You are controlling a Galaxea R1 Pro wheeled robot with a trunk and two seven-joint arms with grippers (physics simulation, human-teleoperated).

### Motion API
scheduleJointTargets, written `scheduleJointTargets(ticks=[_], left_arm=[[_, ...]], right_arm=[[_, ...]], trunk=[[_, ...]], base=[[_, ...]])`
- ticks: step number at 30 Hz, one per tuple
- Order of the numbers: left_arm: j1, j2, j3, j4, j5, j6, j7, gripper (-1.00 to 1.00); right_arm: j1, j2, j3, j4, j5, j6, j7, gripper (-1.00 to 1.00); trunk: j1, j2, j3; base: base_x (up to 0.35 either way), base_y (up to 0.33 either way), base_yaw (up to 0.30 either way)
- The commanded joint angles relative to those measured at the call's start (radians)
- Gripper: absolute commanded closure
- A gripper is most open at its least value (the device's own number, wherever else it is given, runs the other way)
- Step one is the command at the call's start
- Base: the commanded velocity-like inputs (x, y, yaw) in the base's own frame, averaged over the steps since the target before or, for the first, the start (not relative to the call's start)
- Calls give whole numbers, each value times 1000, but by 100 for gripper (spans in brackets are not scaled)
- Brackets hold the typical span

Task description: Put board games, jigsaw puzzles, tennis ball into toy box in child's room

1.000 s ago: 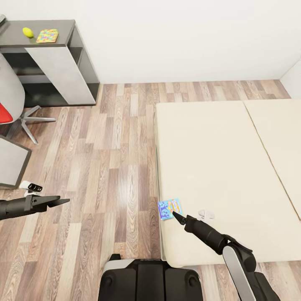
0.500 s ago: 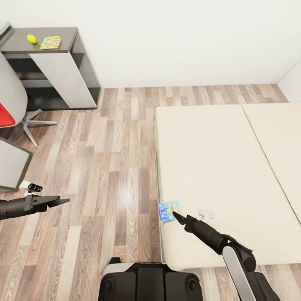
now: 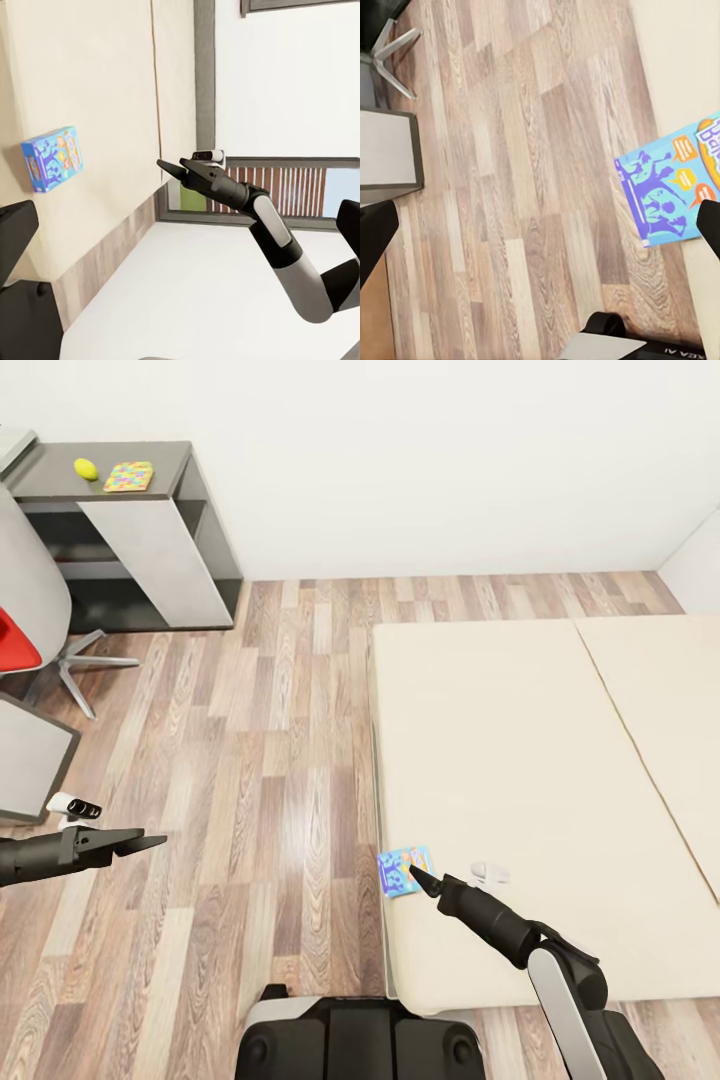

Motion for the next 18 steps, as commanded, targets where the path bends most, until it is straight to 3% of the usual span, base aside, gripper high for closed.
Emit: scheduleJointTargets(ticks=[1, 8, 12, 16, 18], left_arm=[[-1, 1, -4, 1, 4, 11, -3, -100], [-1, 0, -4, 1, -2, 12, -3, -100], [-2, -9, -4, 4, -39, 13, 4, -100], [-3, -29, 2, 8, -90, 20, 103, -100], [-4, -38, 3, 9, -98, 21, 138, -100]], right_arm=[[0, 0, 0, -1, -3, 6, 0, -100], [0, 0, -1, -1, -2, 11, -5, -100], [0, 0, -1, -1, -3, 13, -29, -100], [0, 0, 0, 0, -4, 16, -69, -100], [0, 0, 0, 1, -4, 16, -81, -100]], trunk=[[1, -2, 0], [1, -2, 12], [1, -2, 19], [1, -2, 25], [1, -2, 28]], base=[[0, 0, 0], [0, 0, 0], [0, 0, 0], [0, 0, 0], [0, 0, 0]])
